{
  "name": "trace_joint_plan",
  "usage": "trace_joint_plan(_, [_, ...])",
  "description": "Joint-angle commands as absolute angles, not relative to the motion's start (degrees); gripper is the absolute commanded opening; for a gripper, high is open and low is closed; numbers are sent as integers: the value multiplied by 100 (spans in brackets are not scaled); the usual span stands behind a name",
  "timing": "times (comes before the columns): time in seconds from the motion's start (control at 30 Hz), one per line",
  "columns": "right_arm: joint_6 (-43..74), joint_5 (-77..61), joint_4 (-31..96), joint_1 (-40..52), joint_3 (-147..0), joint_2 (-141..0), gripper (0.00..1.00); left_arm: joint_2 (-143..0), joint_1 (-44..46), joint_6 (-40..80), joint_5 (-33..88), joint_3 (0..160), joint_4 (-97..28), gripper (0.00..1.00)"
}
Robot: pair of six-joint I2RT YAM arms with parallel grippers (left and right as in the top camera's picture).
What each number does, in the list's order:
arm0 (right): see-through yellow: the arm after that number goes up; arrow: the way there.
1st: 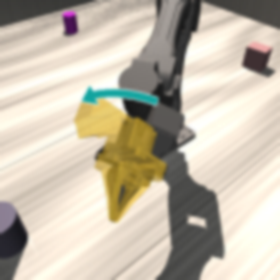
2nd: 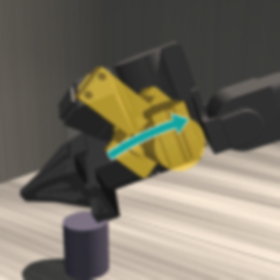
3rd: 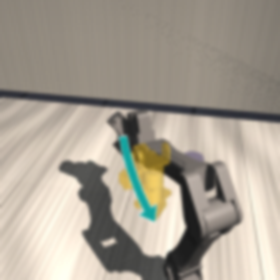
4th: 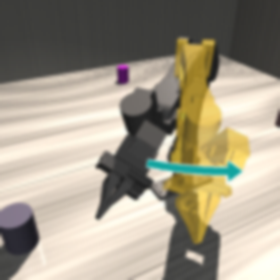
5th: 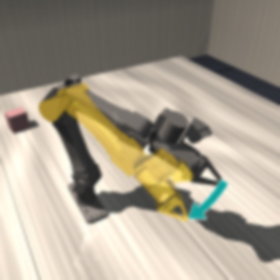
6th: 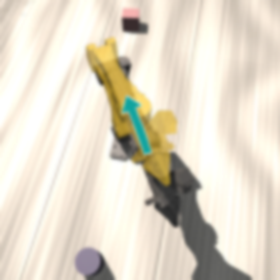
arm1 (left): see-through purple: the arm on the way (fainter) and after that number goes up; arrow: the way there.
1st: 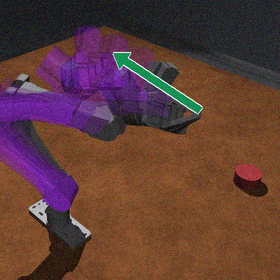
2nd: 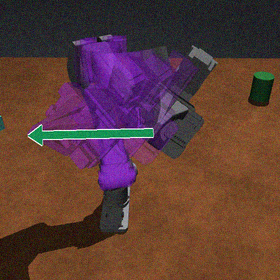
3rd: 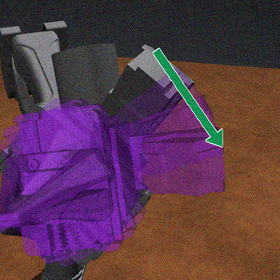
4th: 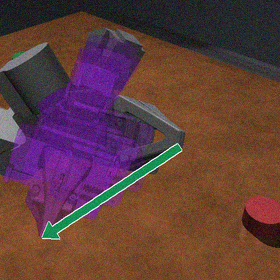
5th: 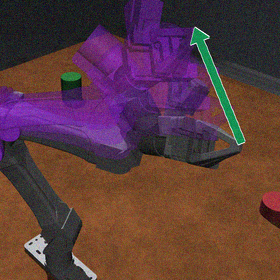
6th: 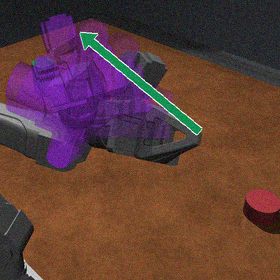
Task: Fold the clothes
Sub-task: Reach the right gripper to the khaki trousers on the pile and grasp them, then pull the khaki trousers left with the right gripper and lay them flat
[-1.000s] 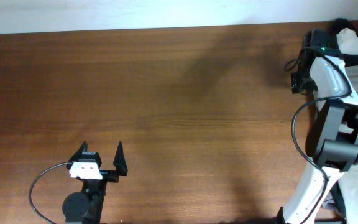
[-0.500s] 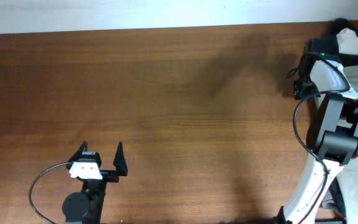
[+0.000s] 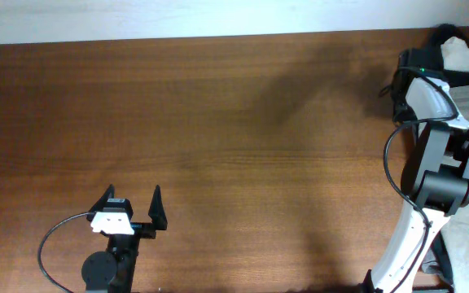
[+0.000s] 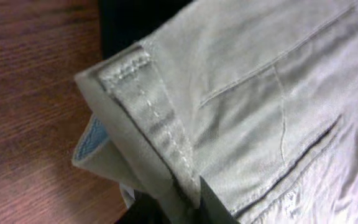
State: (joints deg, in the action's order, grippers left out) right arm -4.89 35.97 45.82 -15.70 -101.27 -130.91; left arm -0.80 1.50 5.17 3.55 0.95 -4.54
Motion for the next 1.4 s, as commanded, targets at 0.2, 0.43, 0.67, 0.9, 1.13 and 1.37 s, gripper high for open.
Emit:
trace_joint_plan(0.2, [-226, 2998, 5017, -1573, -10621, -12774, 28, -40, 161, 425, 316, 54, -456, 99])
trace_joint_plan(0.43, [110, 3041, 5037, -1573, -10621, -12665, 4, -40, 161, 423, 316, 54, -456, 99])
trace_joint_plan(0.67, [392, 2670, 5070, -1549, -10621, -11356, 4, -40, 161, 423, 316, 54, -456, 99])
trace_joint_plan(0.9, [397, 2477, 5052, -493, -10621, -10672, 4, -40, 161, 423, 316, 54, -456, 99])
trace_joint_plan(1.13, [875, 1017, 4515, 642, -10619, -10755, 4, -40, 161, 423, 316, 54, -456, 99])
trace_joint_plan(1.37, [1581, -596, 3382, 2561, -10619, -11933, 4, -40, 161, 423, 316, 54, -456, 99])
